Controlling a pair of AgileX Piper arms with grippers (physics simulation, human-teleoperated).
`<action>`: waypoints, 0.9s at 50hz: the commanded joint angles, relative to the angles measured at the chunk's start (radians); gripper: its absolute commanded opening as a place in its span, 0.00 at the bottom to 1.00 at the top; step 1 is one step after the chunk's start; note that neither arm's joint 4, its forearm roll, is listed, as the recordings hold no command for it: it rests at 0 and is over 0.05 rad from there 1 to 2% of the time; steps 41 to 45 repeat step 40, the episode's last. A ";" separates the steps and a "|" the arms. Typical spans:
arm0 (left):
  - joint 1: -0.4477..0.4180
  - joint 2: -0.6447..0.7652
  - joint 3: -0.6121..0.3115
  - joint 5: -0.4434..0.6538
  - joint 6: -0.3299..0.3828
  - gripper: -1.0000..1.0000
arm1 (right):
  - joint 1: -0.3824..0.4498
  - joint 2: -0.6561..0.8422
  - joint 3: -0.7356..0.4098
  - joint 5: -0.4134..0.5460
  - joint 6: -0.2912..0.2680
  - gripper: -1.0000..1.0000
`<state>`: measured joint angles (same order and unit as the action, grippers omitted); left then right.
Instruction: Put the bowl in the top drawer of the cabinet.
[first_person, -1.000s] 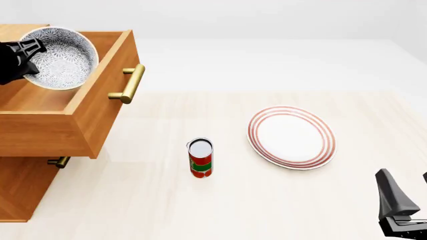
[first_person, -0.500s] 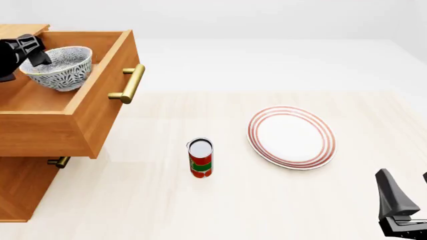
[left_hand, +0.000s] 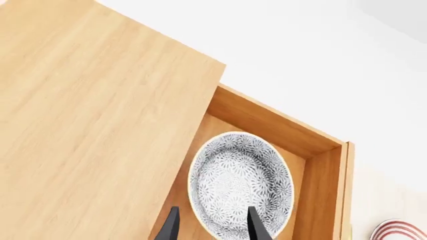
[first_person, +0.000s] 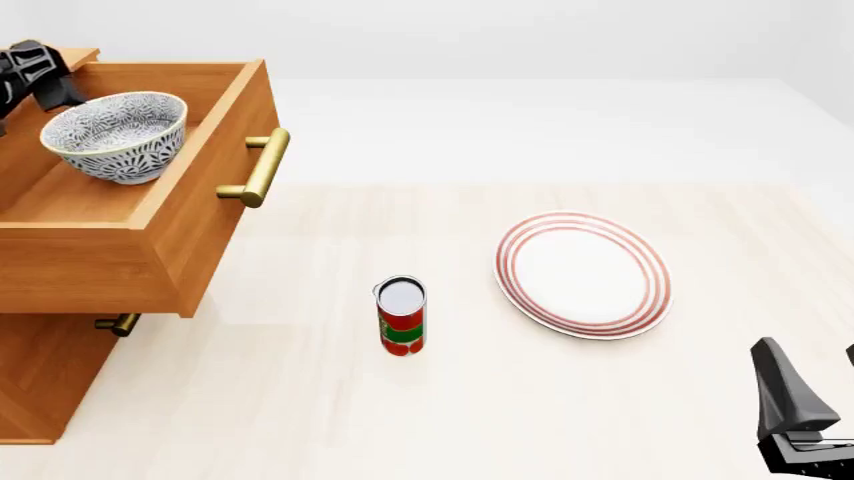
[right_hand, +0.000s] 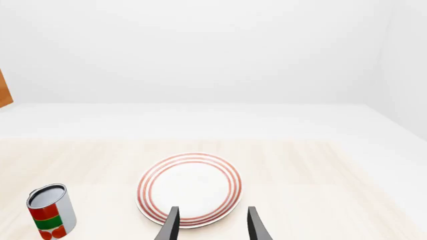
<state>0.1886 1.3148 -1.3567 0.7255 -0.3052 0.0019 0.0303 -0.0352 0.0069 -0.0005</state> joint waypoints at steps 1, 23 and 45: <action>-0.006 -0.039 -0.046 0.041 0.008 1.00 | 0.000 0.000 0.000 0.000 0.000 1.00; -0.112 -0.229 -0.096 0.128 -0.043 1.00 | 0.000 0.000 0.000 0.000 0.000 1.00; -0.244 -0.399 -0.077 0.187 -0.088 1.00 | 0.000 0.000 0.000 0.000 0.000 1.00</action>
